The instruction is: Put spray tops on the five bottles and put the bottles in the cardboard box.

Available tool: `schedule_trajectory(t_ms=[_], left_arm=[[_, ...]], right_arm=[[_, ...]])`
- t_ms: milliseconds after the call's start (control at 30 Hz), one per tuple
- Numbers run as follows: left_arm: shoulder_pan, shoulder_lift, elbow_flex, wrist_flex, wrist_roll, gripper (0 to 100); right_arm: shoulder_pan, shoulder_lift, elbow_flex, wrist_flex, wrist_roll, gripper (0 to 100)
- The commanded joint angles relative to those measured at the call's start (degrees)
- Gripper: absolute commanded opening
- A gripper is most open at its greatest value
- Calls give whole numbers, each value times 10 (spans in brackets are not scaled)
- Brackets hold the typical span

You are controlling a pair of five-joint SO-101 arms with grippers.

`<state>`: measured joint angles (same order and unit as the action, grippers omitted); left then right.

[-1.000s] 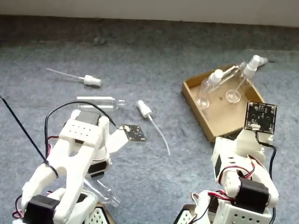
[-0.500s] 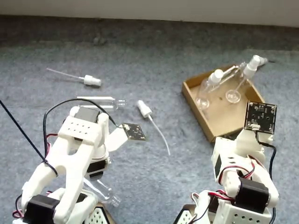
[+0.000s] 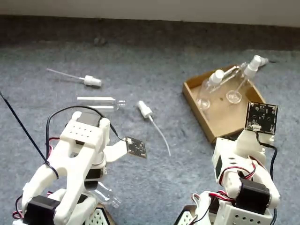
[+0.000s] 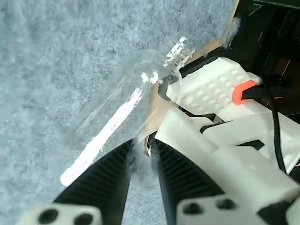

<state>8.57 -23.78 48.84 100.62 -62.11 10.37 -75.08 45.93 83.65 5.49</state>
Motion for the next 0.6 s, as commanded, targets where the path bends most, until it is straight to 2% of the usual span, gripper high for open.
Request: schedule_trajectory(t_ms=[0,567], left_arm=[[12,1,2,11,-26,5],[12,1,30,-78,-25,5]], right_arm=[[7,-3,-2,-15,7,7],[7,-3,-2,-14,7,7]])
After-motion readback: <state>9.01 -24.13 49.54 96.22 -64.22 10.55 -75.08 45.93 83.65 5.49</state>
